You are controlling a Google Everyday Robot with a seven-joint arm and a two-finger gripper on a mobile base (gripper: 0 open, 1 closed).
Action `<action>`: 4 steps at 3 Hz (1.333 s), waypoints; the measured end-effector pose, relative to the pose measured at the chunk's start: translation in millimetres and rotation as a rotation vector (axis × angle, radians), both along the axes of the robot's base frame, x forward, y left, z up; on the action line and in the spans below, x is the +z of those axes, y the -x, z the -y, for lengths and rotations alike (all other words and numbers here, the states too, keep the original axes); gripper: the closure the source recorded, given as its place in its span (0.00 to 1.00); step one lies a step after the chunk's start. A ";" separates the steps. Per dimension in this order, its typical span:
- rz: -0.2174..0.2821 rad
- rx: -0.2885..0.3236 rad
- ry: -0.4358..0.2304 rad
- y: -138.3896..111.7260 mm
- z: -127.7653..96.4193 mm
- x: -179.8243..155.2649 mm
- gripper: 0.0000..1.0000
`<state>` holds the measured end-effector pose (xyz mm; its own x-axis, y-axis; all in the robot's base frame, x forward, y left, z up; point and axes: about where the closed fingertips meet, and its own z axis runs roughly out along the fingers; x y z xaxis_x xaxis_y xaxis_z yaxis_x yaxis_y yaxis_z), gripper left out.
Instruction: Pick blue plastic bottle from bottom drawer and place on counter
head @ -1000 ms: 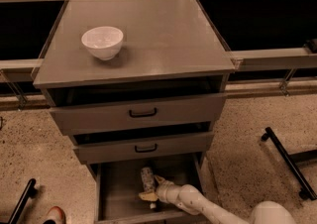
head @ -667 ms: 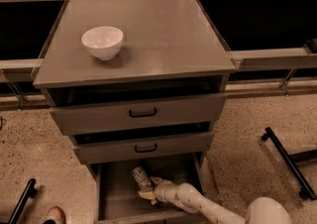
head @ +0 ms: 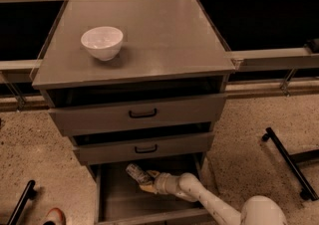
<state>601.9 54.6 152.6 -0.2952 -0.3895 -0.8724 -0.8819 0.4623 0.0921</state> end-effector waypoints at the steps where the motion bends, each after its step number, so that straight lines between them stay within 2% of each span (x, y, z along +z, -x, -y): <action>1: 0.146 0.120 -0.074 -11.0 1.0 61.4 1.00; 2: 0.275 0.394 -0.072 16.2 -18.8 115.9 1.00; 3: 0.278 0.492 -0.099 36.1 -23.3 127.0 1.00; 4: 0.287 0.484 -0.118 38.4 -20.4 126.5 1.00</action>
Offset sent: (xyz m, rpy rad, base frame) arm -0.1299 0.0255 0.1901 0.1614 -0.3377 1.0418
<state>563.5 75.0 279.1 0.1473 -0.3162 -0.9372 -0.9879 0.0003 -0.1553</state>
